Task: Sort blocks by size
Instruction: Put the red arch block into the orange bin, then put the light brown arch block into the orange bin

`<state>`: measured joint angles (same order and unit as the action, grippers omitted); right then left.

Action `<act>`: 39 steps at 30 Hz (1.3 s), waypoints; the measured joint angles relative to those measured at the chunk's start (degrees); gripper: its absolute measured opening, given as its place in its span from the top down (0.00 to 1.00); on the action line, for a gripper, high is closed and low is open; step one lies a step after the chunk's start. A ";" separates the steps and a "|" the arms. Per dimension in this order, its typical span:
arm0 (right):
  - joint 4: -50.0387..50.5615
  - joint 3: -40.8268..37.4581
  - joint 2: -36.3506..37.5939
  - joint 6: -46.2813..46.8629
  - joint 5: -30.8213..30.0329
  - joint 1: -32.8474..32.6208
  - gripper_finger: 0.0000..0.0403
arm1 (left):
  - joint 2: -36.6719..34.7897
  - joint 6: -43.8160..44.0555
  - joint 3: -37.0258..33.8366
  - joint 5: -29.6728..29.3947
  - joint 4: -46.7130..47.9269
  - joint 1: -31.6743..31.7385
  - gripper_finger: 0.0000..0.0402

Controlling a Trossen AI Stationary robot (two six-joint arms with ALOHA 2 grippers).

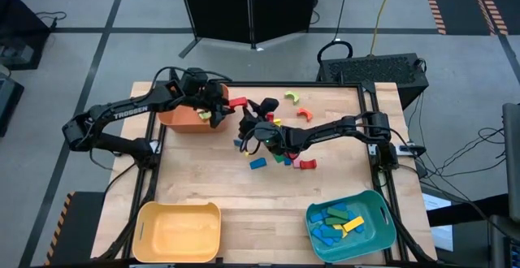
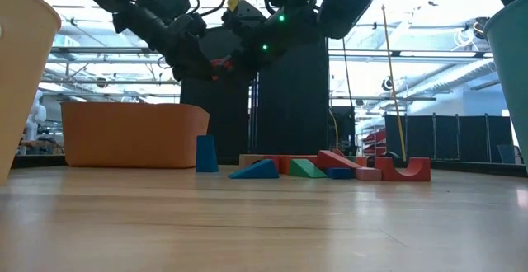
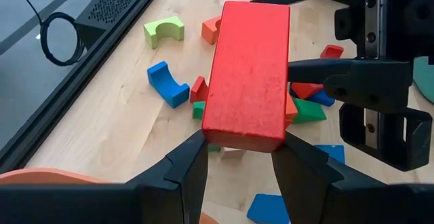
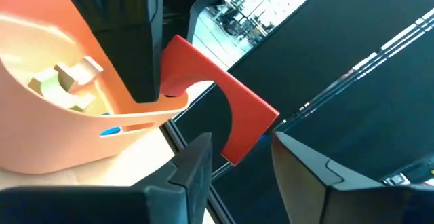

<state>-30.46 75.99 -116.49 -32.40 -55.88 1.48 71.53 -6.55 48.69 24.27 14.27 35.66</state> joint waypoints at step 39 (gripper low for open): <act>63.35 1.69 23.80 42.38 35.37 21.38 0.61 | -8.98 -0.19 0.00 -11.30 12.01 5.91 0.61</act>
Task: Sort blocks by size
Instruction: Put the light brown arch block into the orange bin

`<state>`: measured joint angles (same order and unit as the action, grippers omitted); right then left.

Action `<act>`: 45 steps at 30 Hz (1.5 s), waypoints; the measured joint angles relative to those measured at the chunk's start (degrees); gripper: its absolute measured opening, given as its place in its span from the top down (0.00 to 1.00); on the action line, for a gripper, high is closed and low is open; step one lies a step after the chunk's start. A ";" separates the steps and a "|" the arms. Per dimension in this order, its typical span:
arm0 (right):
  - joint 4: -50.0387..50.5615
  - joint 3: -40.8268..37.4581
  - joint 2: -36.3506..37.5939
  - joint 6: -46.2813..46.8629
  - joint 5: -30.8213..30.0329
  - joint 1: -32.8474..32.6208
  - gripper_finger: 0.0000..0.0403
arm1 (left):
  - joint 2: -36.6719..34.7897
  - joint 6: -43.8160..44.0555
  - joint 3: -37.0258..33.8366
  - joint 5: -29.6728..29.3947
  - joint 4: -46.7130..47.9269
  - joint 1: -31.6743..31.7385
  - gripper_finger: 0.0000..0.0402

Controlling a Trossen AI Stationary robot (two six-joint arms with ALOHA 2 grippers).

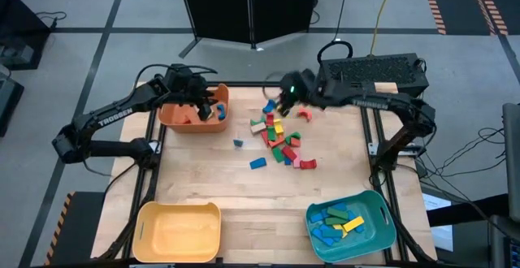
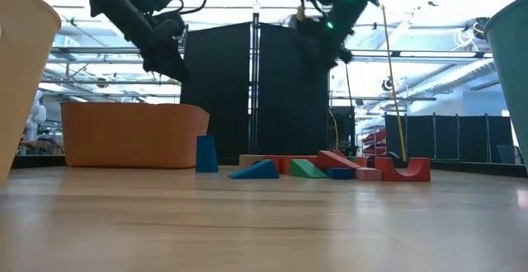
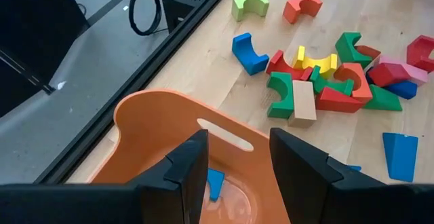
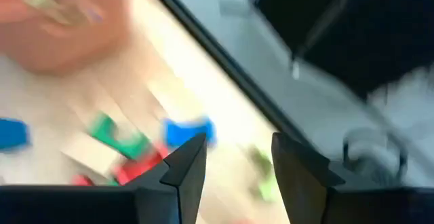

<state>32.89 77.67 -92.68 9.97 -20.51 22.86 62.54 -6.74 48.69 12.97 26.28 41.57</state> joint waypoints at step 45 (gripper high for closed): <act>56.96 57.19 -46.58 2.70 8.25 11.20 0.61 | 0.02 -3.13 0.00 0.24 -0.46 -0.45 0.61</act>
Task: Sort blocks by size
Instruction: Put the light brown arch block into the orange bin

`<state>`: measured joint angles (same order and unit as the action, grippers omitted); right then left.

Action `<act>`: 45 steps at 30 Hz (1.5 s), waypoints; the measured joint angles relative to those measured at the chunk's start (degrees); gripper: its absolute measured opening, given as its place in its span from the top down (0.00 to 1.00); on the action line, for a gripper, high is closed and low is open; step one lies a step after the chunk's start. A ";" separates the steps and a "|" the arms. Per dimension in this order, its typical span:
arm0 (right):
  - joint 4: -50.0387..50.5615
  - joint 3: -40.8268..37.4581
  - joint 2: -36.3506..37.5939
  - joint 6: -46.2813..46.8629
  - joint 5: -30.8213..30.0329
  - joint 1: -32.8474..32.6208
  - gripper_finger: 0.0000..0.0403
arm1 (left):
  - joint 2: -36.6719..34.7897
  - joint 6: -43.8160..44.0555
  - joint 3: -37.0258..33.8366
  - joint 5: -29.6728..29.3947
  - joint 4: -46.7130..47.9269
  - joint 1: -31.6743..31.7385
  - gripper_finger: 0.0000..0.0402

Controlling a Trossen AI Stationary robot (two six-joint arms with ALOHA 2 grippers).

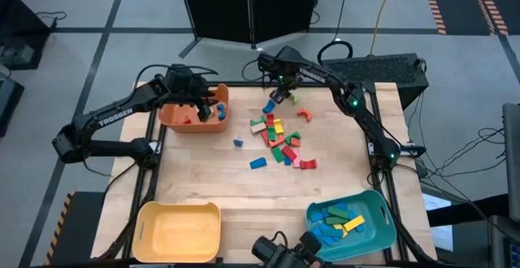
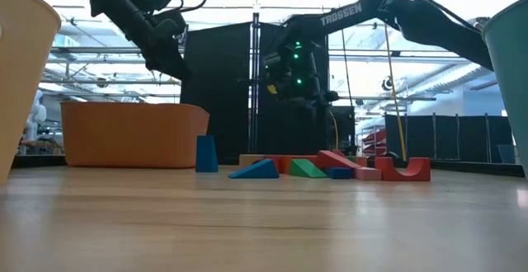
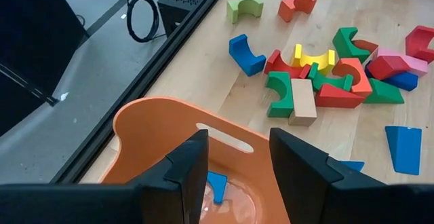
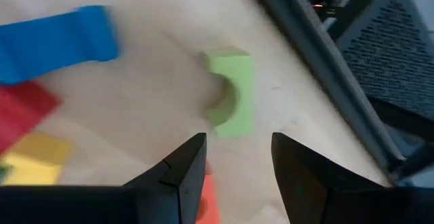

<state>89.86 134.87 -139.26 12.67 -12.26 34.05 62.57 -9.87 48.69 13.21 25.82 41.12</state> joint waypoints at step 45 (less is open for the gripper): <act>-21.56 -17.94 12.51 -1.70 9.20 -14.40 0.65 | 0.04 -1.00 -5.61 -0.04 0.63 -2.27 0.61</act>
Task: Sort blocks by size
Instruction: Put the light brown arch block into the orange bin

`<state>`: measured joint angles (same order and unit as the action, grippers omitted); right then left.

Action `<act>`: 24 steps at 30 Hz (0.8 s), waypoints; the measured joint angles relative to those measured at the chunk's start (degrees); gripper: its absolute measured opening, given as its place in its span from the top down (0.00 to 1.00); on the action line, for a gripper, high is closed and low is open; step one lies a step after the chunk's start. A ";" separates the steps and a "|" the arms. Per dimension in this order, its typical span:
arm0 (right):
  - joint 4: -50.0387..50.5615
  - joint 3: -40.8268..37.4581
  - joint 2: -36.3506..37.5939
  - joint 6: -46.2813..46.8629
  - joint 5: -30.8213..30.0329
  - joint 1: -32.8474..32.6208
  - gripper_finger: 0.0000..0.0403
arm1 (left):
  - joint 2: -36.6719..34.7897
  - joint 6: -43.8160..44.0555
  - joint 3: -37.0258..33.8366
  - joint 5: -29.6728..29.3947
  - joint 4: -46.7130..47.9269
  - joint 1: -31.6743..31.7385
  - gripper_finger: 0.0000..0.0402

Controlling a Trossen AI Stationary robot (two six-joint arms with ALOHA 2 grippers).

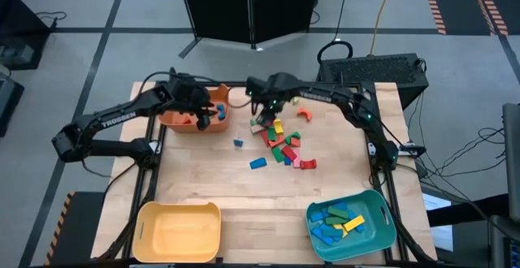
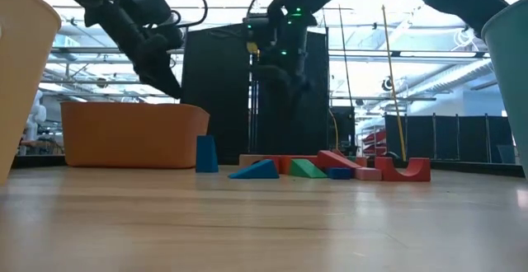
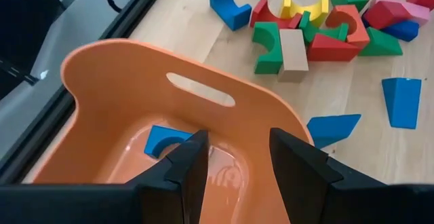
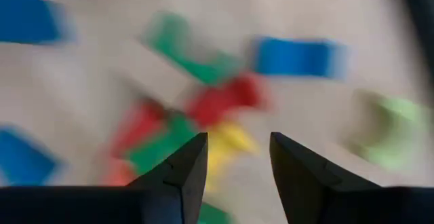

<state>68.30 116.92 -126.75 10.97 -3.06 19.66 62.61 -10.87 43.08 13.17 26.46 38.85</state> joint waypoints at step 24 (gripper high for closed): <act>-27.87 -14.99 0.32 -32.36 -5.88 -6.07 0.66 | -0.02 2.66 -1.39 0.02 -0.89 -0.42 0.61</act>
<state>40.42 101.93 -126.43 -21.39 -8.93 13.58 62.59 -8.21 41.69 13.19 25.56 38.44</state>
